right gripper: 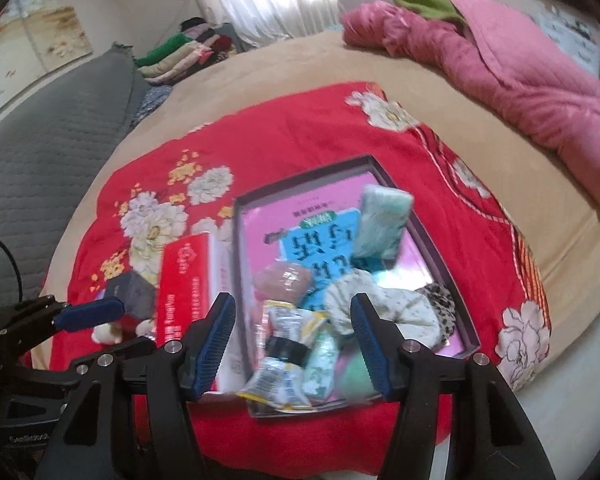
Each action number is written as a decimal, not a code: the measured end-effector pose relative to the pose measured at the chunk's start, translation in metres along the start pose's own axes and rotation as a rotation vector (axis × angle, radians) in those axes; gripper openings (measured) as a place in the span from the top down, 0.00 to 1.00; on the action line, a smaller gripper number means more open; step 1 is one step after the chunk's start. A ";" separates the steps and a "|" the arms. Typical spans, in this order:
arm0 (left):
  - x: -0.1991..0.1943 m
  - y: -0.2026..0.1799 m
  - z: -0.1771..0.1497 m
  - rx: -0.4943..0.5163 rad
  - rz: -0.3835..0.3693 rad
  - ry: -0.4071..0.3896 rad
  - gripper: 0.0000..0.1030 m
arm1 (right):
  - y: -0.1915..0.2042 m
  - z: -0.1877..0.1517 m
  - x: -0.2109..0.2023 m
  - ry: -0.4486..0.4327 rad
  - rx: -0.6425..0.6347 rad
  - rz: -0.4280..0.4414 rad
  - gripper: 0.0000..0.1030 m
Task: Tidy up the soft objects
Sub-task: 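Withdraw both tools from the tray toward the teddy bears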
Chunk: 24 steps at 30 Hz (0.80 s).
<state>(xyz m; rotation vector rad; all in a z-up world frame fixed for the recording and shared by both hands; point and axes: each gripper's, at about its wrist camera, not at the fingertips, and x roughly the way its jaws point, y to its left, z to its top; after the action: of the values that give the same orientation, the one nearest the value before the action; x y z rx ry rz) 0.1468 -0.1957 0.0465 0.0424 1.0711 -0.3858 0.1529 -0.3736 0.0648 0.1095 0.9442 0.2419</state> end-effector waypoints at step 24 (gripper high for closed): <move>-0.096 0.112 -0.070 -0.205 0.130 -0.116 0.37 | 0.156 -0.010 -0.026 -0.056 -0.272 0.047 0.28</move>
<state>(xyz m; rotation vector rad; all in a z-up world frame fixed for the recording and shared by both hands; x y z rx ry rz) 0.0840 -0.0484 0.0780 -0.0919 0.9830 -0.1583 0.1058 -0.2293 0.1107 -0.1119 0.8459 0.4062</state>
